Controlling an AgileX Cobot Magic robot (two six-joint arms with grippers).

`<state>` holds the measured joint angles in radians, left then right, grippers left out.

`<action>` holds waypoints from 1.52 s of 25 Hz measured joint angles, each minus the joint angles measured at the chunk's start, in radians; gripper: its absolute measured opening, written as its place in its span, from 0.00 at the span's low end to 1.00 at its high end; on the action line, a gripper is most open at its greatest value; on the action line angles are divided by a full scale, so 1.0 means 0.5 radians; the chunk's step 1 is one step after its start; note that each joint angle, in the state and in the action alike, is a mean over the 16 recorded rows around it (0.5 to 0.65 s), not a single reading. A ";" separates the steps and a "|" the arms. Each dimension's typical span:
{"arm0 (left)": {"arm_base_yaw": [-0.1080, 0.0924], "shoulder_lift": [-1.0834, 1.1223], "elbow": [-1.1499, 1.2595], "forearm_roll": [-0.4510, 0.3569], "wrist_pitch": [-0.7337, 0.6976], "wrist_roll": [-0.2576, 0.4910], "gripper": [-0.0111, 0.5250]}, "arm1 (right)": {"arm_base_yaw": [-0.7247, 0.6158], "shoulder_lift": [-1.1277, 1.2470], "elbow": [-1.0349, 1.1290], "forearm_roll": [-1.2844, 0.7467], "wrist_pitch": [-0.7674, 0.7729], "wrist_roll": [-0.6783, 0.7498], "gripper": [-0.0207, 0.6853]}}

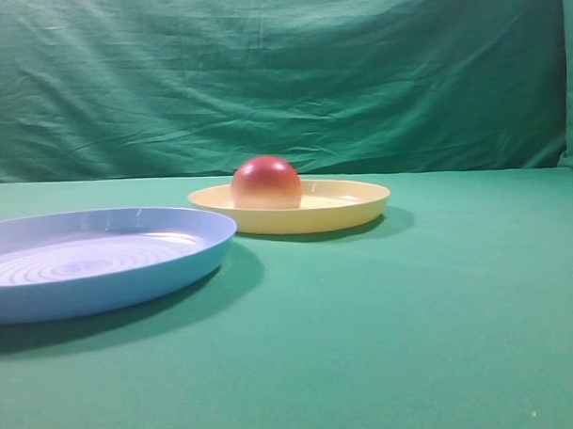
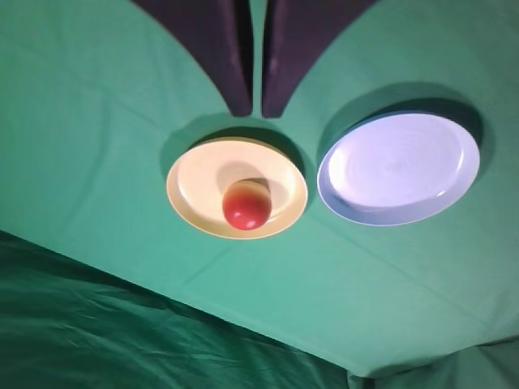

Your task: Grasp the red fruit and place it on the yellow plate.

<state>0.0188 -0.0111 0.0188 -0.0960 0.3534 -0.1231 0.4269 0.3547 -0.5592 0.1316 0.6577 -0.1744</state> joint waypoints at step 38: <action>0.000 0.000 0.000 0.000 0.000 0.000 0.31 | -0.617 -0.735 1.173 -0.080 -0.546 0.096 0.03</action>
<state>0.0188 -0.0111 0.0188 -0.0960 0.3534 -0.1231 0.1187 -0.0128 0.0271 0.0915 0.3845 -0.1264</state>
